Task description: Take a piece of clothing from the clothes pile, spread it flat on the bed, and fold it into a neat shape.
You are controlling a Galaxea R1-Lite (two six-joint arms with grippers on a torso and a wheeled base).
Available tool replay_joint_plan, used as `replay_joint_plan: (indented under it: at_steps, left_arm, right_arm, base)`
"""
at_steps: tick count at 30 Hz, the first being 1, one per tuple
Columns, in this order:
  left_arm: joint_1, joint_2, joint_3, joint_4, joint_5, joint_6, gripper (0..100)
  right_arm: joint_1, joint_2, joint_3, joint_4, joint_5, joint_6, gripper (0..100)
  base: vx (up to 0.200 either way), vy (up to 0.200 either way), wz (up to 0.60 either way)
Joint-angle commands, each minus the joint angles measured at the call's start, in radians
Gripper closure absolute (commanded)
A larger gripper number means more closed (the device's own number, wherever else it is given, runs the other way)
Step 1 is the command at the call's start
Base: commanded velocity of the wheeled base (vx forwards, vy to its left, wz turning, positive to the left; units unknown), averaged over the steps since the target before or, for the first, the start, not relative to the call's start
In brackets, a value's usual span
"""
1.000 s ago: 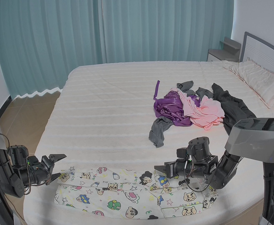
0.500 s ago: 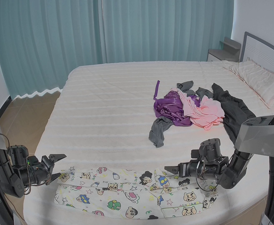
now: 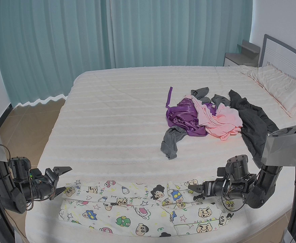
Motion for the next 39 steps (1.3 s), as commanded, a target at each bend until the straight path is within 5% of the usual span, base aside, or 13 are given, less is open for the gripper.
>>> replay_joint_plan:
  at_steps: [1,12,13,36,37,39]
  left_arm:
    - [0.0,0.0,0.0,0.0,0.0,0.0,0]
    - [0.0,0.0,0.0,0.0,0.0,0.0,0]
    - [0.0,0.0,0.0,0.0,0.0,-0.002,0]
    - [0.0,0.0,0.002,0.0,0.0,0.0,0]
    - [0.0,0.0,0.002,0.0,0.0,-0.002,0]
    - [0.0,0.0,0.002,0.0,0.0,0.0,0]
  right_arm:
    - [-0.011,0.008,0.034,-0.003,0.003,-0.003,0]
    - [-0.009,0.048,0.04,-0.05,0.001,-0.003,0]
    - [-0.009,0.054,0.039,-0.052,0.001,-0.001,100]
    - [-0.032,0.051,0.241,-0.21,-0.001,0.022,100]
    - [-0.032,0.052,0.241,-0.211,-0.001,0.022,0]
    - [-0.032,0.054,0.249,-0.231,-0.001,0.022,0]
  base:
    - [0.0,0.0,0.0]
    - [0.0,0.0,0.0]
    - [0.0,0.0,0.0]
    - [0.0,0.0,0.0]
    - [0.0,0.0,0.0]
    - [0.0,0.0,0.0]
